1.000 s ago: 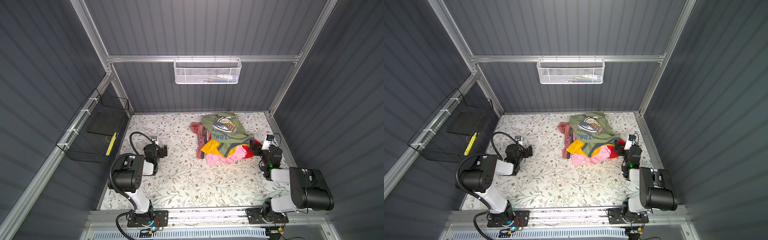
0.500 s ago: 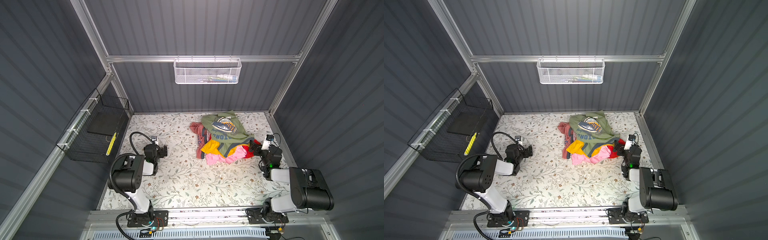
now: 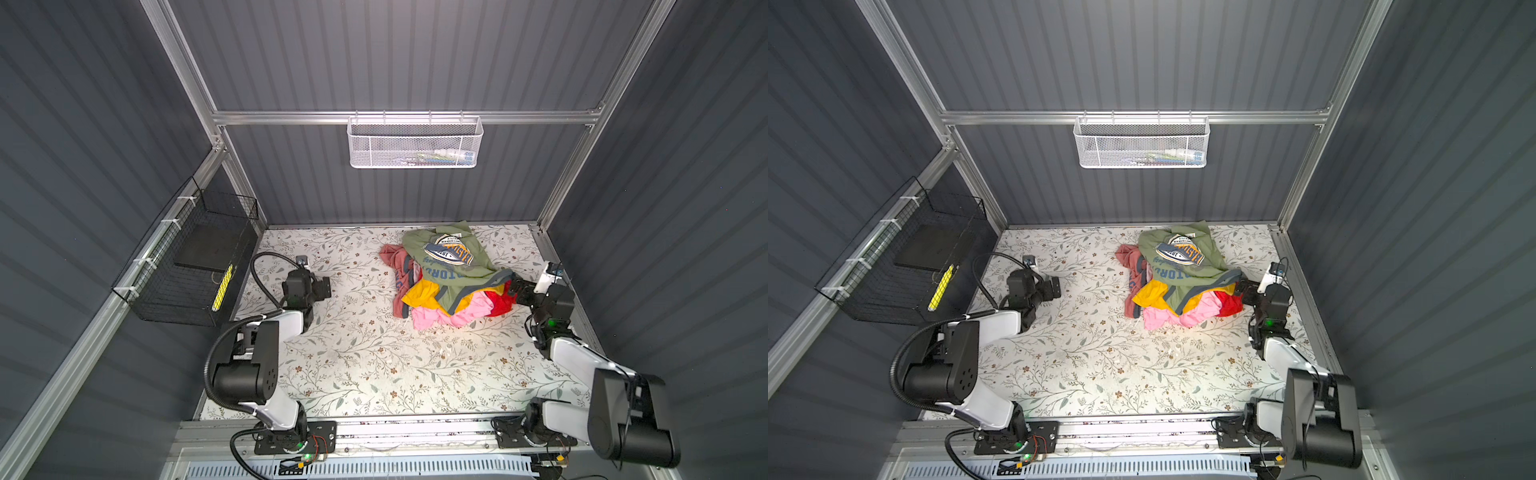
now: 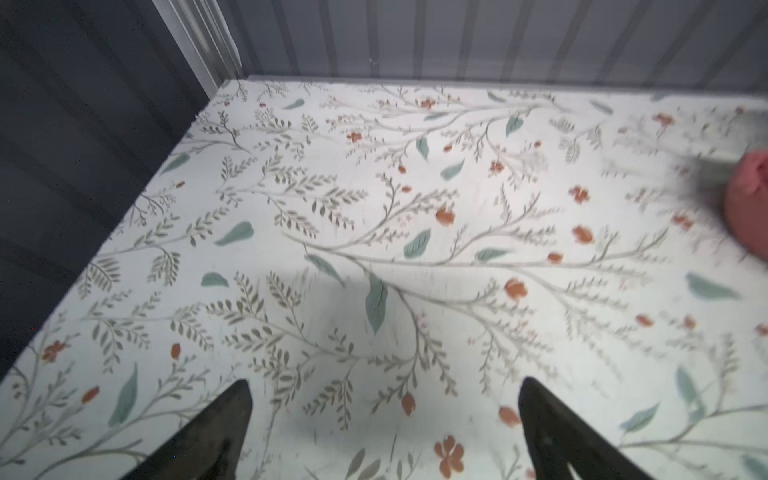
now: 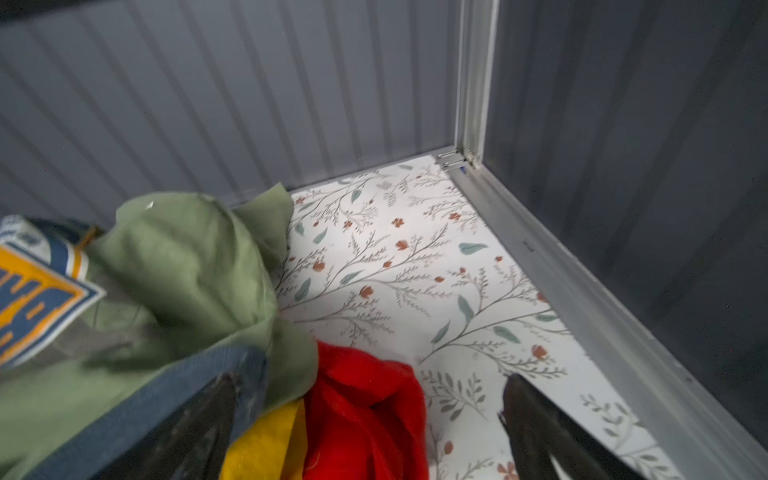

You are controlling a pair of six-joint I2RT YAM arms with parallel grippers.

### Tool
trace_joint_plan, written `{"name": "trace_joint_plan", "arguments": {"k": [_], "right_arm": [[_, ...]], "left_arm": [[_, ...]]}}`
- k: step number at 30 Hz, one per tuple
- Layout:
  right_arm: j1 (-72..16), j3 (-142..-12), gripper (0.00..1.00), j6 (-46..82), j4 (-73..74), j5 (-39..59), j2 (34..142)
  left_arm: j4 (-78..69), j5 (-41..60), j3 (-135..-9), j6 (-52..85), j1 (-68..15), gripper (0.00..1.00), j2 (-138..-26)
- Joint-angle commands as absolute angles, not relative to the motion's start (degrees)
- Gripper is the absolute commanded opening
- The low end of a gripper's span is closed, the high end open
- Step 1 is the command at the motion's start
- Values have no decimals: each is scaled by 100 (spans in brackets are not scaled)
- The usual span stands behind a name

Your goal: Pick out a specific cloth from the pile

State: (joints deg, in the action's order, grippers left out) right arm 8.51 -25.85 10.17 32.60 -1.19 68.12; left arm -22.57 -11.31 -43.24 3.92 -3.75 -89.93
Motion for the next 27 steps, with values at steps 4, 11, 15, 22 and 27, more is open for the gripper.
{"name": "trace_joint_plan", "arguments": {"k": [4, 11, 15, 22, 27], "right_arm": [[949, -3471, 99, 1266, 871, 197, 5971], [788, -4667, 99, 1259, -95, 1280, 5807], [38, -5305, 96, 826, -577, 1089, 5951], [-1736, -6765, 88, -122, -1859, 133, 7005], [-2806, -7440, 85, -522, -2401, -436, 7882]], "left_arm": [[-929, -727, -4369, 1447, -455, 100, -8307], [-653, -1010, -4259, 1542, -1208, 100, -8153], [-690, -1097, -4234, 1755, -1567, 100, -8257], [-977, -1018, -4077, 2161, -1608, 100, -8277], [-1033, -477, -4118, 2282, -1658, 100, -8426]]}}
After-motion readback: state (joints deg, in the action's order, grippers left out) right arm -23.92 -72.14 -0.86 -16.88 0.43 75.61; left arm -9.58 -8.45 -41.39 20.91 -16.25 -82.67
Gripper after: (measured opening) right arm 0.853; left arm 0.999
